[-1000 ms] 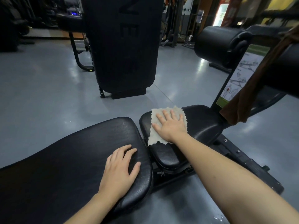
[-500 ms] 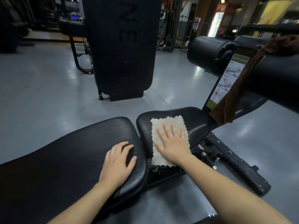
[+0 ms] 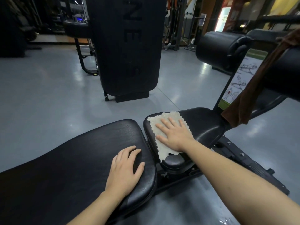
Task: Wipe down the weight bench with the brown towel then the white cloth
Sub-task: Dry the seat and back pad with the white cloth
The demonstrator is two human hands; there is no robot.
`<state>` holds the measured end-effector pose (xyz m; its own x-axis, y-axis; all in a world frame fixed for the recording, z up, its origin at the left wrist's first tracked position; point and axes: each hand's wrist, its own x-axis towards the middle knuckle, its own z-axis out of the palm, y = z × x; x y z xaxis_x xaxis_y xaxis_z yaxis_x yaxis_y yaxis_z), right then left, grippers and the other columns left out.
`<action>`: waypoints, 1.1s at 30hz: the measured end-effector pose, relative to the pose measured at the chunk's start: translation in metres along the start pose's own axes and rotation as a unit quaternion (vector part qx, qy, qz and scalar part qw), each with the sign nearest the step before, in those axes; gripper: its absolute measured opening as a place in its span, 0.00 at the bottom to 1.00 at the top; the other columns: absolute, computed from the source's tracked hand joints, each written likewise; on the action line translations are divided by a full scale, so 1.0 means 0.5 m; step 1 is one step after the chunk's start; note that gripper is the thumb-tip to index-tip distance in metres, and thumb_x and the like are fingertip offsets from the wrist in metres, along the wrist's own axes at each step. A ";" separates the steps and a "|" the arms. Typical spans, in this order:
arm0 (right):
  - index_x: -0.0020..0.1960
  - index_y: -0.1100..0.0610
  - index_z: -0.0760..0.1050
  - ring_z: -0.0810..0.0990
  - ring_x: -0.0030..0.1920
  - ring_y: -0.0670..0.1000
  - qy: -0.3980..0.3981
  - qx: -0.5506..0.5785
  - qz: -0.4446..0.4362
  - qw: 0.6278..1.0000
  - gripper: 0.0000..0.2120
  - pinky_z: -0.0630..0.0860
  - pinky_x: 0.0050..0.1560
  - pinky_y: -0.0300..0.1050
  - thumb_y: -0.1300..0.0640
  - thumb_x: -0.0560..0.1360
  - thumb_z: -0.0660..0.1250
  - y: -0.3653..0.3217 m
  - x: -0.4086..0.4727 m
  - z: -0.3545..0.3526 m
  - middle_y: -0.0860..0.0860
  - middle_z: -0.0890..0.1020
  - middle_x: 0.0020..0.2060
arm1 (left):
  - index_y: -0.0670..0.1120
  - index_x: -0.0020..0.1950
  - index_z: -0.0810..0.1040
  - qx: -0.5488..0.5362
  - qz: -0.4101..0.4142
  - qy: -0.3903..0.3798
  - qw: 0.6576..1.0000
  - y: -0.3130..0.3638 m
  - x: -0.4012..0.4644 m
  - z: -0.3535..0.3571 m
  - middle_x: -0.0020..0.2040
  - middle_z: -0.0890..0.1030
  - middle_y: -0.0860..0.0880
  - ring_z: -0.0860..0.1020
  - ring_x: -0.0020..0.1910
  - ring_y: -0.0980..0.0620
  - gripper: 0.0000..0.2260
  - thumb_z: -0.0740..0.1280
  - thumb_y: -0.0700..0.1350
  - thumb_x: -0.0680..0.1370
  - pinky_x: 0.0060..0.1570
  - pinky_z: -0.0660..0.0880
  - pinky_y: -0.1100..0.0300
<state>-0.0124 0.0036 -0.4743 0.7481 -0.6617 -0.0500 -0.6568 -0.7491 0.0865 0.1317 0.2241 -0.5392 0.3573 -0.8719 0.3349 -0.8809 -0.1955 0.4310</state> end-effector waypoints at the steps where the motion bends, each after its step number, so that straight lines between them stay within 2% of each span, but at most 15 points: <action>1: 0.81 0.39 0.45 0.40 0.81 0.52 -0.002 0.004 0.007 1.000 0.33 0.38 0.78 0.63 0.30 0.79 0.40 0.003 0.009 -0.001 0.45 0.44 0.82 | 0.56 0.71 0.72 0.000 -0.001 -0.001 1.000 -0.001 0.001 0.001 0.71 0.68 0.60 0.64 0.72 0.58 0.23 0.55 0.62 0.79 0.72 0.61 0.56; 5: 0.81 0.39 0.47 0.40 0.81 0.52 0.004 0.019 0.034 0.999 0.32 0.39 0.78 0.63 0.30 0.79 0.40 0.034 0.027 -0.011 0.45 0.45 0.82 | 0.57 0.72 0.71 0.003 0.000 -0.002 1.000 -0.005 0.002 0.003 0.71 0.67 0.61 0.62 0.72 0.59 0.23 0.54 0.63 0.79 0.73 0.59 0.58; 10: 0.81 0.40 0.47 0.39 0.81 0.53 0.010 0.029 0.106 0.994 0.33 0.39 0.78 0.64 0.30 0.79 0.40 0.083 0.012 -0.014 0.46 0.44 0.82 | 0.56 0.71 0.72 0.000 0.003 -0.002 1.000 -0.005 0.002 0.003 0.71 0.68 0.60 0.63 0.72 0.58 0.23 0.55 0.63 0.79 0.72 0.62 0.56; 16: 0.82 0.42 0.45 0.37 0.81 0.55 0.020 0.045 0.155 0.987 0.34 0.38 0.78 0.64 0.30 0.79 0.40 0.065 -0.050 -0.003 0.48 0.42 0.82 | 0.55 0.72 0.72 0.006 -0.001 -0.010 1.000 -0.001 0.001 -0.005 0.72 0.68 0.58 0.63 0.73 0.57 0.26 0.52 0.63 0.78 0.72 0.59 0.57; 22: 0.82 0.42 0.42 0.33 0.80 0.55 0.032 0.045 0.132 0.990 0.34 0.34 0.77 0.63 0.31 0.79 0.40 0.003 -0.129 0.025 0.49 0.39 0.82 | 0.54 0.72 0.72 0.013 -0.006 -0.019 1.000 0.004 -0.001 -0.011 0.72 0.68 0.56 0.63 0.73 0.55 0.28 0.50 0.64 0.78 0.72 0.59 0.56; 28: 0.81 0.38 0.46 0.35 0.80 0.52 0.056 0.046 0.068 0.995 0.36 0.35 0.77 0.62 0.28 0.75 0.37 0.018 -0.169 0.039 0.45 0.43 0.82 | 0.54 0.72 0.72 0.010 -0.007 -0.019 1.000 0.001 -0.002 -0.007 0.72 0.69 0.57 0.64 0.73 0.55 0.27 0.51 0.64 0.78 0.72 0.62 0.54; 33: 0.81 0.39 0.50 0.38 0.81 0.52 0.089 0.072 0.143 0.983 0.32 0.32 0.77 0.58 0.31 0.79 0.43 0.073 -0.127 0.032 0.45 0.46 0.82 | 0.55 0.72 0.72 0.014 -0.004 -0.014 1.000 -0.002 0.001 -0.004 0.72 0.69 0.57 0.64 0.73 0.56 0.27 0.52 0.64 0.78 0.72 0.62 0.53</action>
<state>-0.0852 0.0177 -0.4837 0.5265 -0.8398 0.1325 -0.8400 -0.5378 -0.0711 0.1335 0.2247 -0.5381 0.3558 -0.8826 0.3072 -0.8863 -0.2144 0.4105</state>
